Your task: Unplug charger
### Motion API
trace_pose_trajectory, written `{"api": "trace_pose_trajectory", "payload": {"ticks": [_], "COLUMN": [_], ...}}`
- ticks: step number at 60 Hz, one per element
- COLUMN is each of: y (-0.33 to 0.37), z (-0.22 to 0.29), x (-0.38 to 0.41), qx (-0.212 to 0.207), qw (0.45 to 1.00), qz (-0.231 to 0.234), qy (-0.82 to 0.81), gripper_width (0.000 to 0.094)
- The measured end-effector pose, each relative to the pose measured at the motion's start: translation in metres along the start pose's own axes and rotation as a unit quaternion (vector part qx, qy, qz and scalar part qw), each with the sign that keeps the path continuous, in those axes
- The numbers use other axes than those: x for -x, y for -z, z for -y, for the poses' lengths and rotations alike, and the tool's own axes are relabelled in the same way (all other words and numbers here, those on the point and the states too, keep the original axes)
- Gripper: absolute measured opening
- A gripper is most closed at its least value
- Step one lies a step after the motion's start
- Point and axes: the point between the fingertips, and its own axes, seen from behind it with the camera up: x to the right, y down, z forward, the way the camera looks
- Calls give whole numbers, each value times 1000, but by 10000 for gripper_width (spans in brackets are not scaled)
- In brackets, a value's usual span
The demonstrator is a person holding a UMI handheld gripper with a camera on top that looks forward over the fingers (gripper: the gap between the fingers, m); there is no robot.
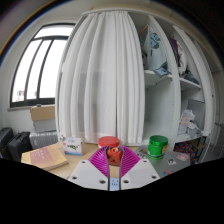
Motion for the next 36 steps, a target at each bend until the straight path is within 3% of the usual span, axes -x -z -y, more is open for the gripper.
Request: {"api": "trace_pose_trajectory", "payload": {"ticks": [5,11,17,30,36], "y": [15,29,34,39,37], "z": [19,17,-23,-116,-135], "x": [-14,-66,-108,-126,-123], "qx": [7,13,60,169,195], "qw": [999,1000,997,985,980], "qz": [22,-14,-40,-16,-6], "qy": [-47,-22,-8,15,33], "gripper_width": [114,114,116,128,162]}}
